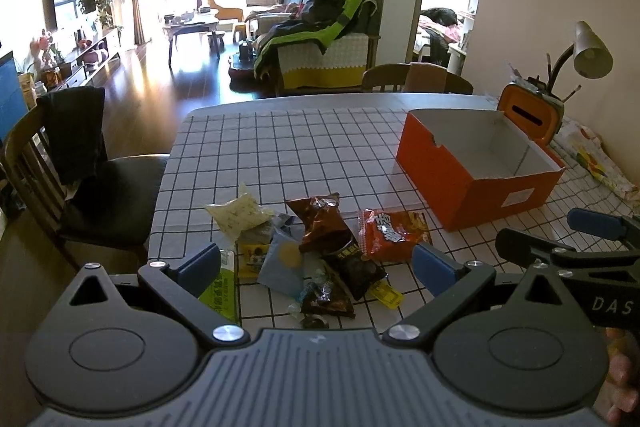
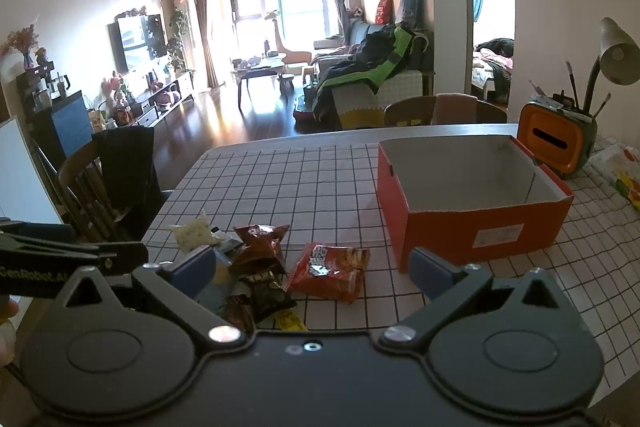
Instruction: Organize snacks
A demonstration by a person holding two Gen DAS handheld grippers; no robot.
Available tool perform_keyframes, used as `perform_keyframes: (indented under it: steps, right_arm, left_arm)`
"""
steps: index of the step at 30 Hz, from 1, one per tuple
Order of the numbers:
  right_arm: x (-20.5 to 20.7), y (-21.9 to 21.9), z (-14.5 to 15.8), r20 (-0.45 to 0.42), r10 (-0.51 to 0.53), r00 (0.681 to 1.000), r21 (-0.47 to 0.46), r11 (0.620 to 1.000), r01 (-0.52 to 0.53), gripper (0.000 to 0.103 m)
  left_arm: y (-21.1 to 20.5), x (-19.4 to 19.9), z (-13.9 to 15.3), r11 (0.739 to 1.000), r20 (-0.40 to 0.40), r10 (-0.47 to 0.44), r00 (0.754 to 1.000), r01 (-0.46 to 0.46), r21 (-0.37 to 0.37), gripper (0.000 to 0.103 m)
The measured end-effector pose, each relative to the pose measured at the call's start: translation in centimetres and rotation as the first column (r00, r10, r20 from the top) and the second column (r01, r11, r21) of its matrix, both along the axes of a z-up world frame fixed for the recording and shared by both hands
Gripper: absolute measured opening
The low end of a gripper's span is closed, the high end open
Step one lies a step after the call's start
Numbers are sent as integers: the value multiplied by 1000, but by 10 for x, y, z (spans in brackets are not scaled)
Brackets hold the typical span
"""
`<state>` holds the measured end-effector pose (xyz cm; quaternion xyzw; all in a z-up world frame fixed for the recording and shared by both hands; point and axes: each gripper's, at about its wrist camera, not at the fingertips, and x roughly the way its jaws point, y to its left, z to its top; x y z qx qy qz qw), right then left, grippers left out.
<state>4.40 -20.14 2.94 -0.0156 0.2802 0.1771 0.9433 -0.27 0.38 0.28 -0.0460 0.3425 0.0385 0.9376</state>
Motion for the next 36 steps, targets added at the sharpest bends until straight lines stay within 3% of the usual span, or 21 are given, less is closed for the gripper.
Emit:
perform_keyframes:
  steps: [36]
  right_arm:
    - [0, 11, 2, 39, 3, 999, -14, 1000, -3, 103]
  left_arm:
    - [7, -1, 2, 1000, 23, -23, 999, 23, -8, 103]
